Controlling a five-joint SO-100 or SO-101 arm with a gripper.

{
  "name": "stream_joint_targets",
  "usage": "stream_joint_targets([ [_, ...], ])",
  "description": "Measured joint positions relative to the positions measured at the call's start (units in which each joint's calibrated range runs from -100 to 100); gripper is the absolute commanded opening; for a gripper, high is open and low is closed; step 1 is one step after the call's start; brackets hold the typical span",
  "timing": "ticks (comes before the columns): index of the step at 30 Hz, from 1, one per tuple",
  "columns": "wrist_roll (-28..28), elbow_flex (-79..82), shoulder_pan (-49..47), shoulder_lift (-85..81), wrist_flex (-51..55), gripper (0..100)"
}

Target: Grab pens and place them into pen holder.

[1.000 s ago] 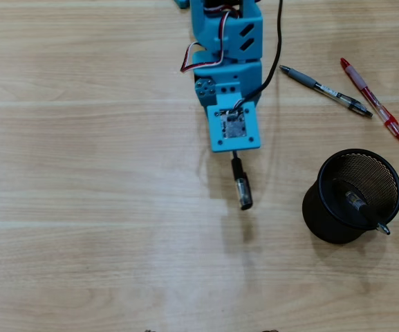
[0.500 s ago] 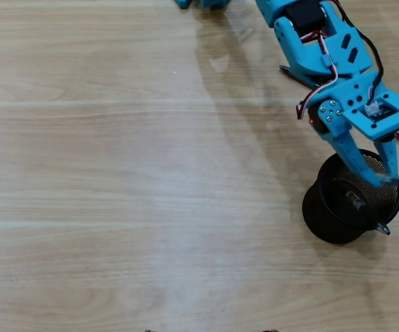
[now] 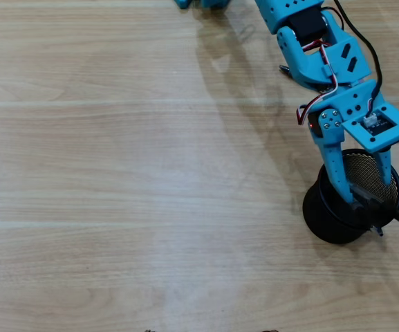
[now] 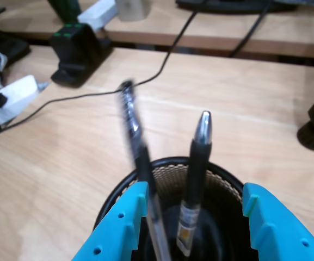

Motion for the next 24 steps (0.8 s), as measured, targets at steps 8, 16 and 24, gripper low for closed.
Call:
stream_joint_targets([
  [8, 12.7, 0.9, 0.0, -9.4, 8.7, 24],
  [16, 22.6, 4.2, -3.8, -23.8, 70.1, 25],
  [24, 19.7, 9.7, -16.5, -10.7, 67.4, 25],
])
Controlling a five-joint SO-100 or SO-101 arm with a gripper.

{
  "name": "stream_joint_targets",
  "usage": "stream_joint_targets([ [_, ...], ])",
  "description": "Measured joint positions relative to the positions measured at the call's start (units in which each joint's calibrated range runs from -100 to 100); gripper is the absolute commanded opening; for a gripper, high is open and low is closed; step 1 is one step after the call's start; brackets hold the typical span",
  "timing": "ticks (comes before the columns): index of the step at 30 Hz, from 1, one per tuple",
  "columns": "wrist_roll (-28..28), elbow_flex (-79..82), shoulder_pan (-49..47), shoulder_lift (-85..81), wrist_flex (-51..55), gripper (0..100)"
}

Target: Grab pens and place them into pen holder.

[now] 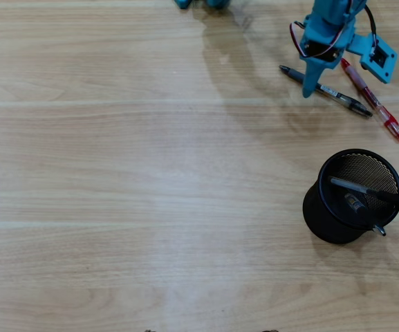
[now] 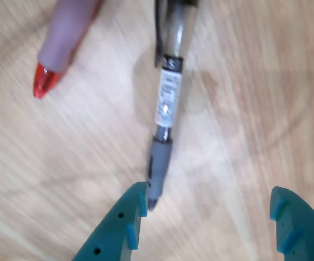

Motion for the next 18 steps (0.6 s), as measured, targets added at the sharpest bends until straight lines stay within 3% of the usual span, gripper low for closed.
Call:
stream_joint_targets([
  [15, -2.0, 0.0, -2.7, 11.0, -9.0, 24],
  [18, -2.0, -0.1, -2.7, 11.3, -9.0, 17],
])
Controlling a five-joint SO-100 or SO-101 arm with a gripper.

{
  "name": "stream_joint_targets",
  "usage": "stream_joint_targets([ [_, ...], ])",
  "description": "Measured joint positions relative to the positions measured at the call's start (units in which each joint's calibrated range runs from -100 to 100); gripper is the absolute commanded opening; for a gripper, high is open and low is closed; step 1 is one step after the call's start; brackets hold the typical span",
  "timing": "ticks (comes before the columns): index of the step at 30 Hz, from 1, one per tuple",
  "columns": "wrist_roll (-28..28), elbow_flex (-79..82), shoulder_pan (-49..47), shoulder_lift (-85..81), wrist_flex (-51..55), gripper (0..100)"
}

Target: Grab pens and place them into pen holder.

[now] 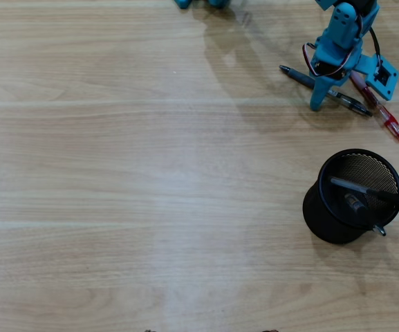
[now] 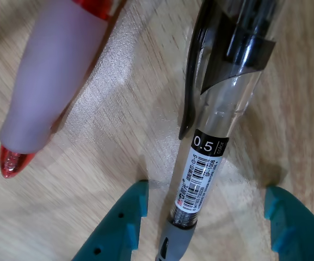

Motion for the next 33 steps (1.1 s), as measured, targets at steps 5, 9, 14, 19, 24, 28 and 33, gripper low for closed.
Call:
stream_joint_targets([
  [5, 0.0, -0.3, 0.0, 0.3, -0.3, 3],
  [9, -0.2, -0.3, 1.3, 0.3, -0.1, 2],
  [14, -3.2, -4.2, 2.2, 0.6, 0.0, 2],
  [19, -4.3, -13.4, 5.1, -4.8, -8.3, 2],
  [24, -4.4, -15.3, 10.3, -8.3, -41.4, 2],
  [28, -7.1, -11.2, 16.0, -8.4, -65.6, 2],
  [33, -11.6, -7.2, 20.2, -8.3, -67.0, 2],
])
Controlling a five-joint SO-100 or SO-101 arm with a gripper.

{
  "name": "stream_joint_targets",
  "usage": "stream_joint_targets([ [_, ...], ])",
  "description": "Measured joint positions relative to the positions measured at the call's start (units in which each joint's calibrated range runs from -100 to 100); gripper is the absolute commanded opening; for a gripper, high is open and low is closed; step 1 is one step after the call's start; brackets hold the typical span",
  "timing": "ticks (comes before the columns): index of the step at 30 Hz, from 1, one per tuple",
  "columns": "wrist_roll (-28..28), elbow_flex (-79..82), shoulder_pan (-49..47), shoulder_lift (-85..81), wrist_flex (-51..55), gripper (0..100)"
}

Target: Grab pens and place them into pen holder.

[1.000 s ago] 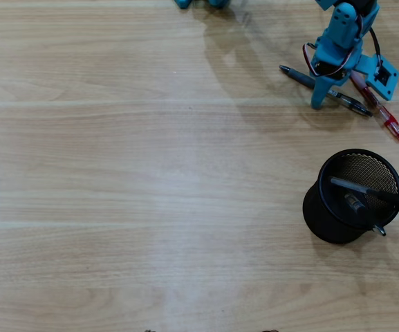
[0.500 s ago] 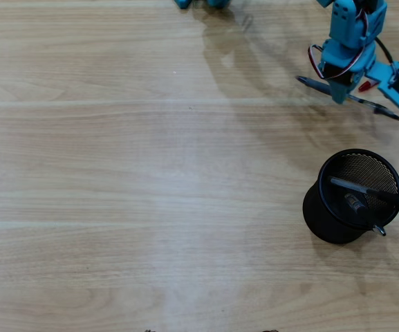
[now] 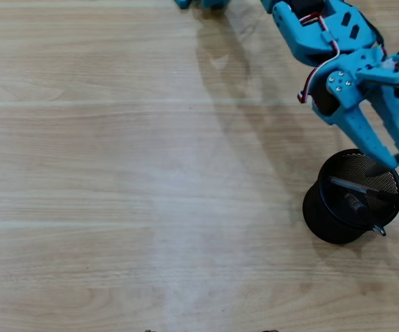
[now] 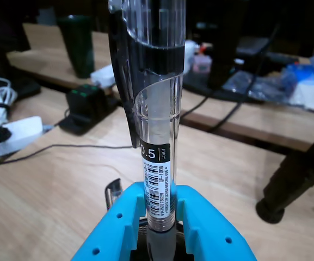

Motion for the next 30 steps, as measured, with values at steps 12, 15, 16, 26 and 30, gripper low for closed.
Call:
stream_joint_targets([
  [12, -1.0, 5.5, 0.7, 0.0, 0.0, 20],
  [15, -1.0, 7.1, 0.6, -0.1, 0.0, 20],
  [16, -1.0, 7.6, 0.6, -0.1, 0.0, 20],
  [26, 5.1, 8.7, -2.8, -3.1, 1.1, 17],
  [30, 17.8, 7.3, -11.6, -10.1, 17.9, 18],
])
